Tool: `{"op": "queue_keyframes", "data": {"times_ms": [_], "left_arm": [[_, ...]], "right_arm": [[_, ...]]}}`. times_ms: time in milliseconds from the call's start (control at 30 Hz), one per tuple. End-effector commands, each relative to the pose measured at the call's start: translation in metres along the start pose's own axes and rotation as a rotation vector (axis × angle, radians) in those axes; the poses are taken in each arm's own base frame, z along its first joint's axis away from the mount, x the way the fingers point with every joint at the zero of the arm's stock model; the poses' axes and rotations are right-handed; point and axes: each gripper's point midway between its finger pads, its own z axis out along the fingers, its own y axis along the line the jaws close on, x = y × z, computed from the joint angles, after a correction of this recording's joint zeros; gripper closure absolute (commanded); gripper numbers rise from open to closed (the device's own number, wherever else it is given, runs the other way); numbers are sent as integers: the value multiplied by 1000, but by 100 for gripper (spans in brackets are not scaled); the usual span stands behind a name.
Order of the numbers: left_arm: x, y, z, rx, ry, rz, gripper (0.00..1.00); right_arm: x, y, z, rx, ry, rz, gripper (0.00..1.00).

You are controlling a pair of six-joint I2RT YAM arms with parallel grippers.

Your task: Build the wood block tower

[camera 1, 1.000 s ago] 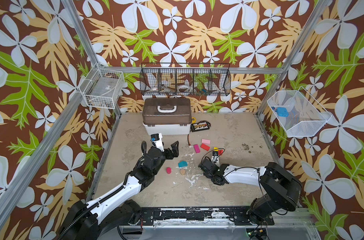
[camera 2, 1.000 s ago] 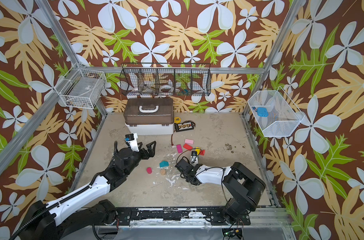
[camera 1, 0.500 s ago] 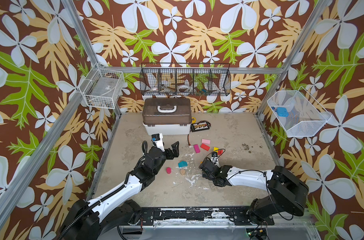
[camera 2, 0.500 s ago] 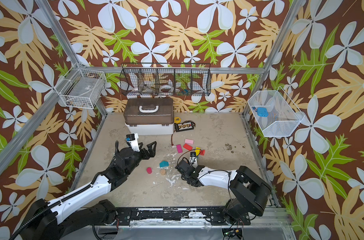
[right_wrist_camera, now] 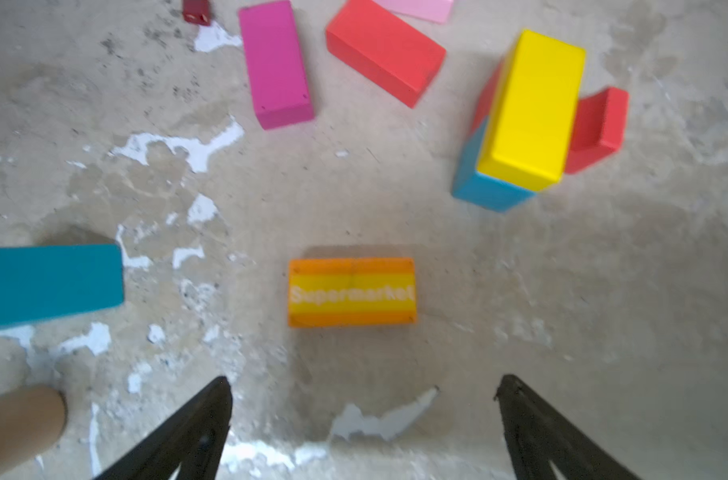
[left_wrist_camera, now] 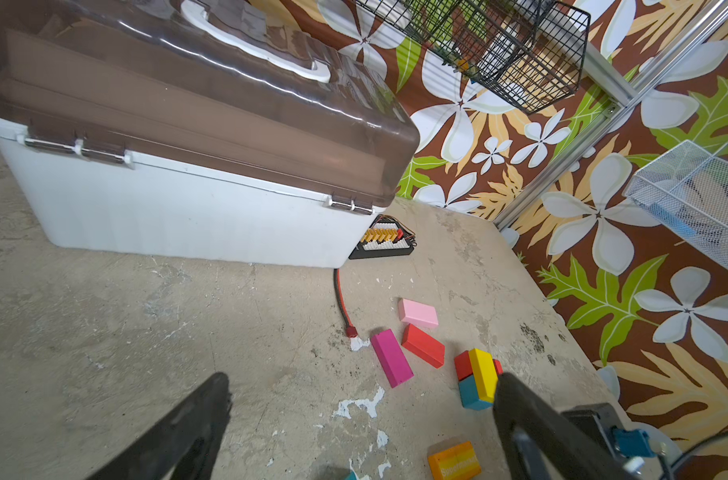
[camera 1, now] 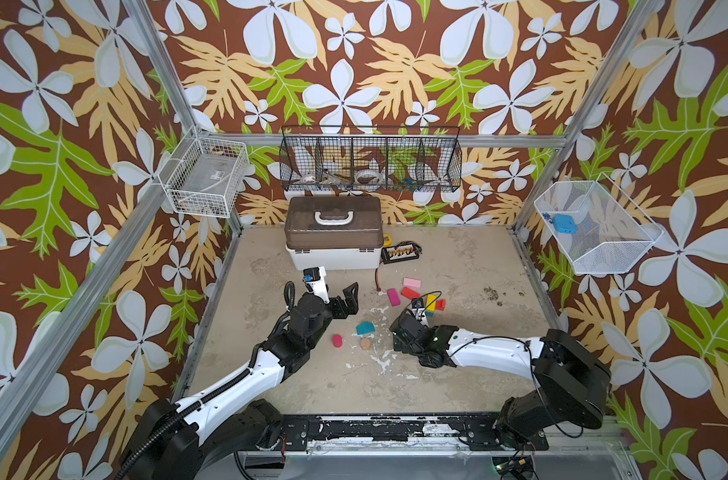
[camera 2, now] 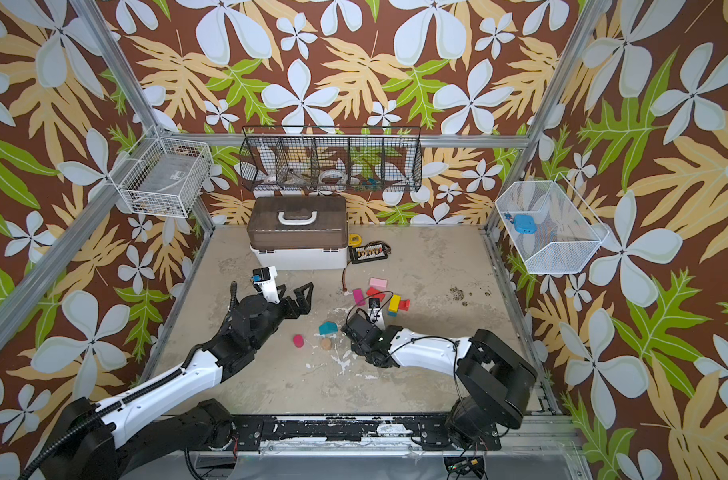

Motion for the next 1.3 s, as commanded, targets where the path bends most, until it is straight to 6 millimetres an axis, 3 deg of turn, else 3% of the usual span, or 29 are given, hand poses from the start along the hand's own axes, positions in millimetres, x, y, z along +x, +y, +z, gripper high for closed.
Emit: {"op": "queue_keyframes", "data": {"times_ms": [0, 100, 267, 367, 433, 533, 667, 700, 767, 833, 933, 1033, 1100, 1267], "left_arm": [[-7, -3, -1, 12, -24, -14, 0], [-7, -4, 0, 15, -22, -14, 0], [-7, -1, -1, -1, -22, -10, 0], [-8, -2, -2, 6, -30, -10, 0], [-9, -1, -2, -1, -29, -3, 0], [-8, 3, -4, -17, -33, 0, 0], [-2, 5, -2, -11, -26, 2, 0], [-1, 5, -1, -13, -20, 3, 0], [1, 4, 1, -13, -7, 5, 0], [2, 4, 2, -15, -2, 9, 0], [1, 8, 1, -35, -10, 19, 0], [1, 9, 0, -36, -14, 18, 0], [1, 8, 0, -33, -12, 20, 0], [3, 7, 2, -28, -7, 18, 0]], "right_arm": [[-8, 3, 9, -6, 14, -22, 1], [-12, 5, 7, -20, 15, -29, 11], [-42, 10, -32, -84, -34, -81, 8], [-72, 2, -63, -82, -138, -159, 2], [-87, 13, -85, -188, -246, -291, 0], [-91, 34, -129, -420, -403, -450, 1], [-90, 41, -193, -590, -671, -733, 12], [-90, 39, -202, -591, -723, -791, 9], [-89, 37, -205, -582, -723, -920, 13], [-75, 44, -200, -612, -664, -1149, 25], [-48, 47, -186, -663, -524, -1366, 22], [-60, 40, -164, -615, -430, -1359, 20], [-61, 35, -154, -673, -337, -1338, 25], [-34, 24, -115, -678, -147, -1443, 26]]}}
